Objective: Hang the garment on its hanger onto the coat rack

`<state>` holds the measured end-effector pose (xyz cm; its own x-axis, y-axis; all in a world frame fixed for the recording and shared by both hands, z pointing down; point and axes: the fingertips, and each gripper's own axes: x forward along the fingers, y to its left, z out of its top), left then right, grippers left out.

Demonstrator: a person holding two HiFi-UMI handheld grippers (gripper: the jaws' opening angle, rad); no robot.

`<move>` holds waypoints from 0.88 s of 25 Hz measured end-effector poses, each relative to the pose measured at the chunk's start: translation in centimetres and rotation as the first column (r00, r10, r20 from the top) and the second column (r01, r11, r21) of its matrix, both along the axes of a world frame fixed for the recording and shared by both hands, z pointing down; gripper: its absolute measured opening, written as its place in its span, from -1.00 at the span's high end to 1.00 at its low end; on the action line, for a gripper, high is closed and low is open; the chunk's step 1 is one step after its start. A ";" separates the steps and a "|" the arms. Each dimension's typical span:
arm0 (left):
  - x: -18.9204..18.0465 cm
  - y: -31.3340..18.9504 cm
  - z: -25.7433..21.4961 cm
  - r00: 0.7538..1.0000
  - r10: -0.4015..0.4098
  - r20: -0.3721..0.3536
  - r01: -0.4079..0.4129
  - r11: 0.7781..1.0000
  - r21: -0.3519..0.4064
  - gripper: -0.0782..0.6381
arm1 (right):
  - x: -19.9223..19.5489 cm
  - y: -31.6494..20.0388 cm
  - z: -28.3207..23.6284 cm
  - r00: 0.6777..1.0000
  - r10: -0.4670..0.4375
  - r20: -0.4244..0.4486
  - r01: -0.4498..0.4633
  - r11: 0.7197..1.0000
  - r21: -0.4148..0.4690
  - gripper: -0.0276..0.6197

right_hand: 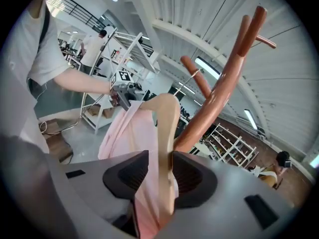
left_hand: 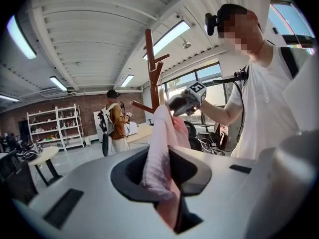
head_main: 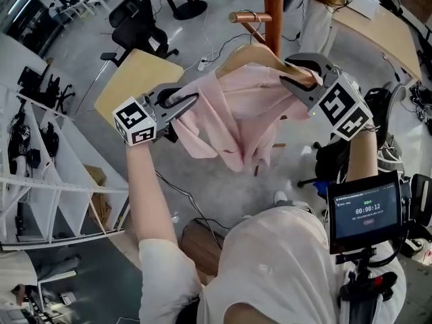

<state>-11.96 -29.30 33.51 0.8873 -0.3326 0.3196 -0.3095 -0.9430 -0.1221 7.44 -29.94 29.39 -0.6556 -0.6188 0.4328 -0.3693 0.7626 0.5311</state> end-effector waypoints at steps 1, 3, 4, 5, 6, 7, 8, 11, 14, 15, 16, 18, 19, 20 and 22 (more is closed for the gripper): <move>0.1 -0.3 0.1 1.000 -0.006 0.005 0.006 1.000 0.003 0.59 | -0.1 -0.2 0.7 1.000 0.020 0.011 -0.020 1.000 0.001 0.51; 0.1 -0.9 0.2 1.000 -0.028 0.011 0.028 1.000 0.005 0.55 | -0.1 -0.3 1.0 0.997 0.049 0.061 -0.049 0.999 0.011 0.51; 0.0 -1.2 0.2 0.999 -0.042 0.009 0.042 0.999 0.006 0.52 | 0.0 -0.2 0.9 0.994 0.059 0.087 -0.061 0.998 0.017 0.51; 0.0 -1.6 0.2 0.998 -0.057 0.003 0.057 0.998 0.009 0.48 | 0.0 -0.1 0.8 0.992 0.068 0.105 -0.071 0.997 0.025 0.51; 0.0 -1.9 0.2 0.997 -0.072 -0.004 0.072 0.997 0.013 0.44 | 0.1 0.0 0.7 0.991 0.076 0.113 -0.080 0.996 0.033 0.51; 0.0 -2.1 0.1 0.996 -0.088 -0.011 0.088 0.996 0.018 0.41 | 0.1 0.1 0.7 0.990 0.082 0.114 -0.088 0.995 0.040 0.51; 0.0 -2.4 0.1 0.994 -0.104 -0.016 0.104 0.994 0.024 0.38 | 0.2 0.2 0.8 0.990 0.088 0.112 -0.094 0.995 0.045 0.51; 0.0 -2.5 0.1 0.989 -0.143 -0.027 0.144 0.989 0.045 0.29 | 0.5 0.3 1.2 0.990 0.108 0.087 -0.113 0.992 0.055 0.51; -0.6 -2.0 0.0 0.983 -0.177 -0.040 0.179 0.982 0.058 0.25 | 0.8 0.3 1.6 0.990 0.127 0.067 -0.132 0.989 0.072 0.51; -0.8 -1.9 -0.1 0.981 -0.191 -0.042 0.194 0.979 0.063 0.24 | 0.9 0.3 1.5 0.988 0.132 0.081 -0.139 0.987 0.077 0.51; -1.0 -1.7 -0.1 0.978 -0.204 -0.043 0.207 0.976 0.070 0.22 | 1.0 0.4 1.2 0.985 0.138 0.103 -0.146 0.986 0.079 0.51; -1.3 -1.1 -0.2 0.974 -0.224 -0.046 0.227 0.970 0.085 0.21 | 1.1 0.3 0.9 0.980 0.147 0.135 -0.159 0.984 0.080 0.51; -1.4 -0.8 -0.4 0.972 -0.231 -0.048 0.235 0.967 0.094 0.21 | 1.2 0.2 0.9 0.979 0.150 0.138 -0.162 0.984 0.080 0.51; -1.5 -0.4 -0.6 0.970 -0.239 -0.049 0.243 0.964 0.104 0.21 | 1.3 0.2 1.0 0.979 0.153 0.136 -0.165 0.983 0.081 0.51; -1.8 0.3 -0.9 0.965 -0.259 -0.050 0.263 0.956 0.126 0.21 | 1.6 0.1 1.0 0.976 0.163 0.141 -0.177 0.980 0.090 0.51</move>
